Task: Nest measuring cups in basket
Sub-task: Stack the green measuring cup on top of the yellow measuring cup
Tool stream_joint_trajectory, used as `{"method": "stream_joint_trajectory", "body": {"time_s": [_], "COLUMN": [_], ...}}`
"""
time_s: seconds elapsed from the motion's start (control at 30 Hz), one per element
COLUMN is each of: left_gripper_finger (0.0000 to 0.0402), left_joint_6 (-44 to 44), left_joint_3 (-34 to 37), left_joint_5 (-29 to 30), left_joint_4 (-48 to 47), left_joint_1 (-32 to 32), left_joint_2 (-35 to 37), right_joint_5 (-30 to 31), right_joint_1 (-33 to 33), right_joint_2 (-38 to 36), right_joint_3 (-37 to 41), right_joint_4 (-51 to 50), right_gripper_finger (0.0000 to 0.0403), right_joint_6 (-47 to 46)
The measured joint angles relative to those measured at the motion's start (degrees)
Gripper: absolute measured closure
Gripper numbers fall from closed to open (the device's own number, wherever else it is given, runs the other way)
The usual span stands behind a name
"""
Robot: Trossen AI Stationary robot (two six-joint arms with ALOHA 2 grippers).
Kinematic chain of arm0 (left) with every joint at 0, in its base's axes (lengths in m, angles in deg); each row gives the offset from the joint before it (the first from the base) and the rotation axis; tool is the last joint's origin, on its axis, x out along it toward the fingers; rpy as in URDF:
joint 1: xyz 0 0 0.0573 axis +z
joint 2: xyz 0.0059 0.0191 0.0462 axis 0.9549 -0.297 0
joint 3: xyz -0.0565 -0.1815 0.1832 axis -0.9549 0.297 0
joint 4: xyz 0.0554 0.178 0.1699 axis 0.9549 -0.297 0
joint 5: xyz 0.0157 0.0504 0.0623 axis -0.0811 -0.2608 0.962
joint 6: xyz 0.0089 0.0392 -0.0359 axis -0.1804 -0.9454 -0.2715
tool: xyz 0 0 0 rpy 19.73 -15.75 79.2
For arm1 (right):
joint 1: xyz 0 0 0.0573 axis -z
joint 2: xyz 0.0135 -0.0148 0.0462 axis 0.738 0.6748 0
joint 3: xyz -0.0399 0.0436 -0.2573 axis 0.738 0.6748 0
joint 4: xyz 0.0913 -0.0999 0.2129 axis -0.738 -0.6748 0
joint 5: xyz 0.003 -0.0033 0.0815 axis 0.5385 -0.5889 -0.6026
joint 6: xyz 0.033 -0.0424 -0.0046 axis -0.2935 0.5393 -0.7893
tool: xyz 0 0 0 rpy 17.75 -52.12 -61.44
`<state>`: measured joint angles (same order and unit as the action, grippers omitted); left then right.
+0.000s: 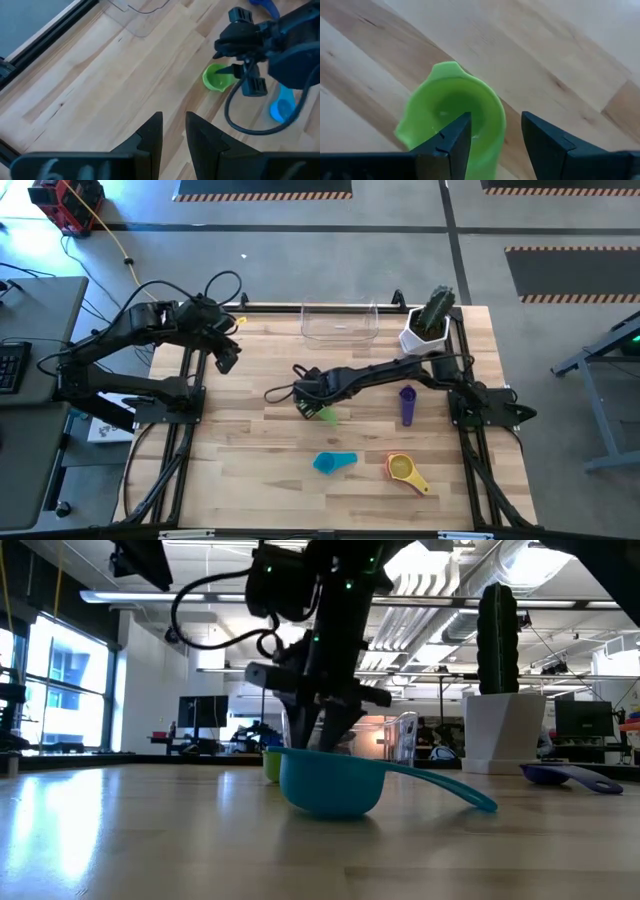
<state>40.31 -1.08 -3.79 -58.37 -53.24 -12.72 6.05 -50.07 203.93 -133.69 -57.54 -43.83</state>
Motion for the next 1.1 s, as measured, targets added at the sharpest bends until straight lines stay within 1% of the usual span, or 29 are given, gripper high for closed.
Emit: {"method": "stream_joint_trajectory", "body": {"time_s": [0.17,0.23,0.33,0.5,0.53,0.63,0.7,0.87,0.93,1.1], "left_gripper_finger": [0.0326,0.0326,0.0326,0.0326,0.0326,0.0326,0.0326,0.0326,0.0326,0.0326], "left_joint_6": [-0.2,-0.5,-0.5,-1.4,-1.4,-1.5,-1.5,-1.5,-1.5,-2.2], "left_joint_3": [0.0,0.0,0.0,0.0,0.0,0.0,0.0,0.0,0.0,0.0], "left_joint_5": [0.0,0.0,0.0,0.4,0.7,1.4,1.5,1.5,1.5,1.5], "left_joint_4": [-1.0,-1.3,-1.3,-1.3,-1.3,-1.3,-1.3,-1.3,-1.3,-1.4], "left_joint_1": [0.0,0.0,0.0,0.0,0.0,0.0,0.0,0.0,0.0,0.0], "left_joint_2": [0.0,0.0,0.0,0.0,0.0,0.0,0.0,0.0,0.0,0.0], "right_joint_5": [-0.1,-0.1,-0.1,-1.2,-1.4,-3.5,-4.0,-4.0,-3.5,1.0], "right_joint_1": [0.0,0.0,0.0,0.0,0.0,0.0,0.0,0.0,-0.1,-0.1], "right_joint_2": [1.9,2.0,2.0,2.0,2.0,1.9,2.0,2.0,2.0,2.0], "right_joint_3": [0.0,0.0,0.0,0.0,0.0,-0.7,-1.8,-7.6,-10.3,-17.3], "right_joint_4": [-0.1,-0.2,0.0,0.0,0.2,-0.9,-2.5,-9.9,-13.5,-23.4], "right_gripper_finger": [0.0239,0.0249,0.0287,0.0383,0.0392,0.0388,0.0393,0.0397,0.0399,0.04], "right_joint_6": [-0.1,-0.5,-0.5,-0.4,0.4,1.5,2.3,4.6,5.9,8.8]}}
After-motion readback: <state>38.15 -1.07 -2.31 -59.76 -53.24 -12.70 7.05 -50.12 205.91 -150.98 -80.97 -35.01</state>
